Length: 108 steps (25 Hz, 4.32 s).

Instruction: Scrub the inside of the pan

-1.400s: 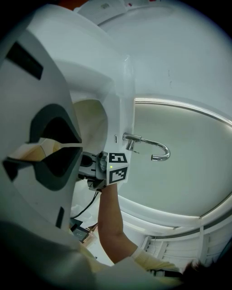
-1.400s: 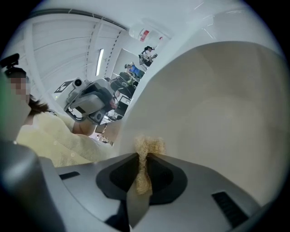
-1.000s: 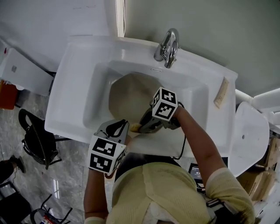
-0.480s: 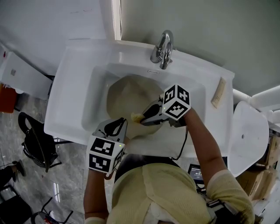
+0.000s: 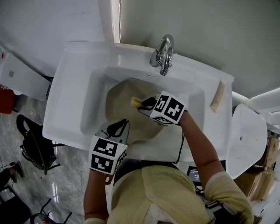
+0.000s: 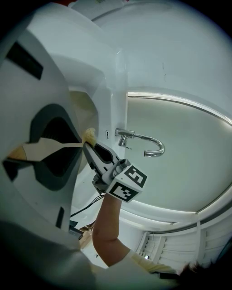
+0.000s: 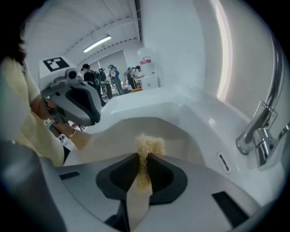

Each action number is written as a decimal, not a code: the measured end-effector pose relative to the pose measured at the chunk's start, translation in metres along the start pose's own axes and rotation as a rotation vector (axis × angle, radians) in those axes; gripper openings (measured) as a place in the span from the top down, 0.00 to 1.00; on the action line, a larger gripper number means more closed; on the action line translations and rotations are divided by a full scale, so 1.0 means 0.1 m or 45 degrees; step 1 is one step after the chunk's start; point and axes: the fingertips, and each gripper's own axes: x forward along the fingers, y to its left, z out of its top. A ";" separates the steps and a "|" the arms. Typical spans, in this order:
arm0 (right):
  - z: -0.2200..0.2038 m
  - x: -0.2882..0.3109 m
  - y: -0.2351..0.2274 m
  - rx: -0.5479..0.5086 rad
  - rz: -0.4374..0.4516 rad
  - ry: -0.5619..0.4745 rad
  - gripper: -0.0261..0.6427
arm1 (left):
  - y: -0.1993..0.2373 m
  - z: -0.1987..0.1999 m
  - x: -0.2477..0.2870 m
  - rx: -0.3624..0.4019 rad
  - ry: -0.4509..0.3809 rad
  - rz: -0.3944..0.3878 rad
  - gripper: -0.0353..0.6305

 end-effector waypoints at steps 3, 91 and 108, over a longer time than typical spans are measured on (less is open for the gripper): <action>-0.05 0.09 -0.16 -0.075 -0.126 0.085 0.85 | 0.04 0.01 0.02 -0.006 0.007 -0.001 0.84; -1.39 0.40 0.40 0.131 0.368 0.930 0.85 | 0.03 -0.18 0.01 -0.015 0.047 -0.018 0.84; -1.17 0.32 0.70 0.227 0.550 0.792 0.85 | -0.08 -0.20 -0.06 -0.008 0.029 -0.026 0.84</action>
